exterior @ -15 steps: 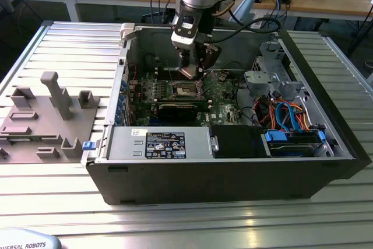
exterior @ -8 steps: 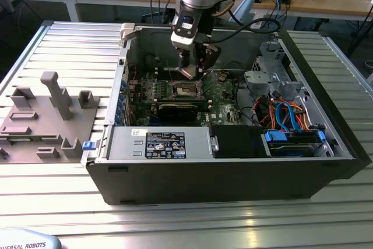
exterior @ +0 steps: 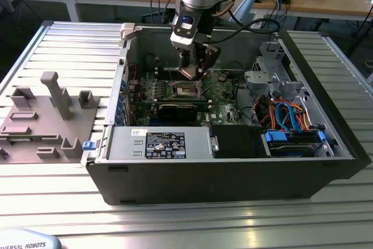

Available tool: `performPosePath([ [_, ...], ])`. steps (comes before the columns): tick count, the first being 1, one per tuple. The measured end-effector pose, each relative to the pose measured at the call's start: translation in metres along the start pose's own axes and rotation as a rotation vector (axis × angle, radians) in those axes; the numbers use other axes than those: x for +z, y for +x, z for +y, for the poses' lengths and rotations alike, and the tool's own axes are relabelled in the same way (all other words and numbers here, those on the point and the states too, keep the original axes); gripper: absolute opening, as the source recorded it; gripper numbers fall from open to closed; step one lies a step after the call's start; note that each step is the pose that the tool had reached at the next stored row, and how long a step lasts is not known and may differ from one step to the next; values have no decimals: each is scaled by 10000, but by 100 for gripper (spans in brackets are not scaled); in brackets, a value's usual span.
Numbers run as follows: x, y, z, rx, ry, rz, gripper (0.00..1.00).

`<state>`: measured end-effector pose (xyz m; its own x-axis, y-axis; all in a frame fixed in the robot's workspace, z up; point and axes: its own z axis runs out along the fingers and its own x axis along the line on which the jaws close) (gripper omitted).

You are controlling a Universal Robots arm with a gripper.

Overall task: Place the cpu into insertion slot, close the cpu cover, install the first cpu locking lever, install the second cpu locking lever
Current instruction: 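Place the cpu into insertion slot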

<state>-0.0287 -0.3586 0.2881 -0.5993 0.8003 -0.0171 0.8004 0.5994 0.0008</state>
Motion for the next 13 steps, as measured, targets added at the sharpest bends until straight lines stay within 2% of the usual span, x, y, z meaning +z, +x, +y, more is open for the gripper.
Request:
performPosePath([
  [13,7,0,0,108,11,-12,54],
])
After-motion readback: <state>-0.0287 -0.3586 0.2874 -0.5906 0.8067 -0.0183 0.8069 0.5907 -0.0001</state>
